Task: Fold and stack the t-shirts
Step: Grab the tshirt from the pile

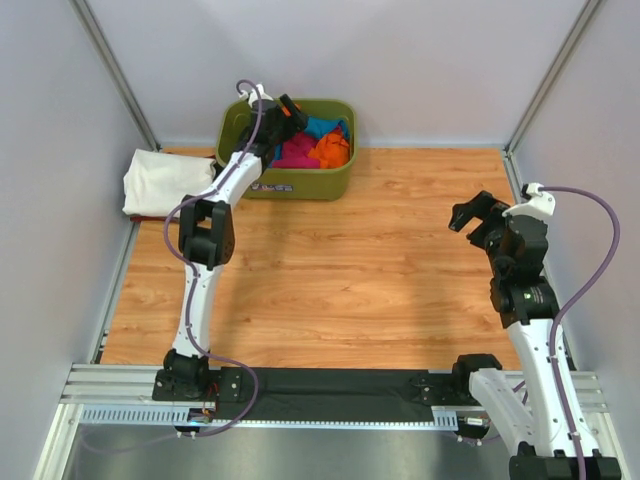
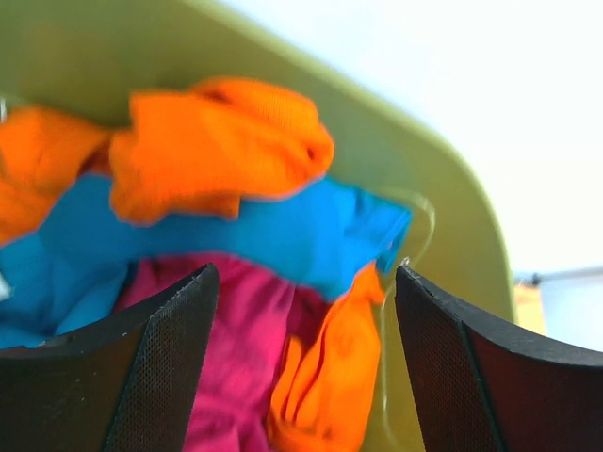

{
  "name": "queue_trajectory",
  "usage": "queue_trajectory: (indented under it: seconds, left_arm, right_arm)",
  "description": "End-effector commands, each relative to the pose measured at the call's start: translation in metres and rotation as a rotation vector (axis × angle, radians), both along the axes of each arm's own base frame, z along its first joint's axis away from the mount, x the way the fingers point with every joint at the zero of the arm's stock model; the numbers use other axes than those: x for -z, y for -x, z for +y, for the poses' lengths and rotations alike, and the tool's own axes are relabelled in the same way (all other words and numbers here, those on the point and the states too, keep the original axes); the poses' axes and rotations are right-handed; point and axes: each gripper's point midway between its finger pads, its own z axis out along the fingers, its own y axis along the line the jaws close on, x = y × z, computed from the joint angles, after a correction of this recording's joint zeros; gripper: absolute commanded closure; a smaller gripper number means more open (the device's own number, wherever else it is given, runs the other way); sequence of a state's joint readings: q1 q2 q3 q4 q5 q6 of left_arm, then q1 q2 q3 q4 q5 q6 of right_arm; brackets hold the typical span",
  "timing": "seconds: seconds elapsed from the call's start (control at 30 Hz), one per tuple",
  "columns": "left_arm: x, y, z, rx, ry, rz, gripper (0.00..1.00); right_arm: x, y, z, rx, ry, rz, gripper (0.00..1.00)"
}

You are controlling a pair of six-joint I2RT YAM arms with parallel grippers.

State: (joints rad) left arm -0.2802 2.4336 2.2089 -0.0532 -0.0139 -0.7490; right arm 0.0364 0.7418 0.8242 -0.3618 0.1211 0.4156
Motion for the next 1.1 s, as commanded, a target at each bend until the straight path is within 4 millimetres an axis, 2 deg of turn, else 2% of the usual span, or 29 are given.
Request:
queue_trajectory:
  seconds: [0.0,0.13,0.17,0.3,0.37,0.4,0.47,0.5,0.57,0.7,0.73,0.77,0.8,0.9,0.93,0.97,1.0,1.07]
  left_arm:
    - [-0.052,-0.023,0.001,-0.063,0.101,-0.190,0.18]
    - [-0.041,-0.031,0.004,-0.090,0.100,-0.187,0.23]
    - [-0.033,-0.033,0.005,-0.099,0.096,-0.177,0.23]
    - [-0.028,-0.038,0.006,-0.116,0.101,-0.181,0.25]
    - [-0.025,-0.039,0.005,-0.113,0.104,-0.179,0.32]
    - [-0.027,-0.039,0.005,-0.112,0.107,-0.183,0.45]
    - [-0.032,-0.039,0.007,-0.122,0.105,-0.187,0.62]
    - [-0.034,-0.038,0.008,-0.128,0.103,-0.189,0.83]
    - [-0.051,-0.036,0.013,-0.147,0.096,-0.210,1.00]
    - [-0.095,-0.026,0.018,-0.144,0.065,-0.272,1.00]
    - [-0.118,-0.019,0.021,-0.141,0.049,-0.298,1.00]
    - [-0.131,-0.014,0.023,-0.138,0.043,-0.312,1.00]
    - [-0.160,-0.003,0.026,-0.135,0.033,-0.349,1.00]
    - [-0.197,0.016,0.031,-0.123,0.016,-0.387,1.00]
    - [-0.229,0.032,0.034,-0.117,0.023,-0.428,1.00]
    - [-0.242,0.040,0.037,-0.114,0.018,-0.445,1.00]
    - [-0.273,0.057,0.042,-0.114,0.018,-0.488,1.00]
    - [-0.294,0.073,0.049,-0.125,0.004,-0.503,1.00]
  right_arm:
    - [0.001,0.002,-0.007,0.030,0.032,0.000,0.00]
    - [0.007,0.000,-0.009,0.040,0.034,0.013,0.00]
    - [0.007,0.000,-0.009,0.040,0.034,0.011,0.00]
    - [0.009,-0.003,-0.010,0.042,0.042,0.025,0.00]
    - [0.009,-0.003,-0.010,0.045,0.043,0.027,0.00]
    - [0.009,-0.003,-0.011,0.047,0.045,0.027,0.00]
    - [0.009,-0.003,-0.011,0.050,0.045,0.029,0.00]
    - [0.009,-0.003,-0.011,0.049,0.046,0.032,0.00]
    - [0.008,-0.003,-0.012,0.052,0.046,0.029,0.00]
    - [0.009,-0.003,-0.010,0.047,0.039,0.031,0.00]
    - [0.008,-0.004,-0.009,0.044,0.033,0.031,0.00]
    - [0.006,-0.004,-0.007,0.035,0.026,0.026,0.00]
    - [0.005,-0.005,-0.006,0.033,0.021,0.022,0.00]
    - [-0.003,-0.005,-0.002,0.019,-0.002,0.000,0.00]
    - [-0.006,-0.005,-0.001,0.014,-0.008,-0.009,0.00]
    - [-0.015,-0.005,0.002,-0.002,-0.014,-0.030,0.00]
    - [-0.020,-0.005,0.004,-0.014,-0.016,-0.038,0.00]
    - [-0.028,-0.003,0.007,-0.036,-0.019,-0.048,0.00]
